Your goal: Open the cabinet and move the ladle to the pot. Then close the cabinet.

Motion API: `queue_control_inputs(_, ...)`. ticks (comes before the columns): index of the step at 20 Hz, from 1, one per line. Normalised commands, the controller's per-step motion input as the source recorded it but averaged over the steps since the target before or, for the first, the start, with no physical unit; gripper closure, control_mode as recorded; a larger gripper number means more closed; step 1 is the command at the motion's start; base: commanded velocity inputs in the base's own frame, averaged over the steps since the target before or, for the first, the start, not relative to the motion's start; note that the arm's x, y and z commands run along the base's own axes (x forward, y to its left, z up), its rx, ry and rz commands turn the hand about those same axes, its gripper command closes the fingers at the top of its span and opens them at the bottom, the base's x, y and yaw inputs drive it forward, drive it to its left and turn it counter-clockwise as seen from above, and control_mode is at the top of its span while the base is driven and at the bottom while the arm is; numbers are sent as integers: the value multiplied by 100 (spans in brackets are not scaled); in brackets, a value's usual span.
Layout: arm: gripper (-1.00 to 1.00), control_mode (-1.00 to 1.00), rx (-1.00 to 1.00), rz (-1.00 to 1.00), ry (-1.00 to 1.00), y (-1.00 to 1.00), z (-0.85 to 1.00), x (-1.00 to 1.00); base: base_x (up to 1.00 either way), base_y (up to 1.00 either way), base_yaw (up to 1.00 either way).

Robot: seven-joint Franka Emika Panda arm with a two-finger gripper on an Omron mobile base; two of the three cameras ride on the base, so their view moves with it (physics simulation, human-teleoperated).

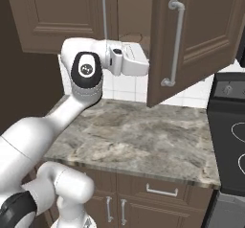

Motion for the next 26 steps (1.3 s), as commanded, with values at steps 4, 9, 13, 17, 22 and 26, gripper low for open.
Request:
queue_control_inputs(4,-100,-100,0,-28,0,-45,0,0,0,0,0)
queue_control_inputs(9,-100,-100,0,-27,0,-58,0,-13,0,0,0)
queue_control_inputs(13,-100,-100,1,-19,0,-62,0,-31,0,0,0)
queue_control_inputs(17,-100,-100,4,-2,-2,-10,3,-46,0,0,0)
queue_control_inputs(22,-100,-100,2,32,-1,58,3,-35,0,0,0)
queue_control_inputs(26,-100,-100,0,54,0,89,0,-4,0,0,0)
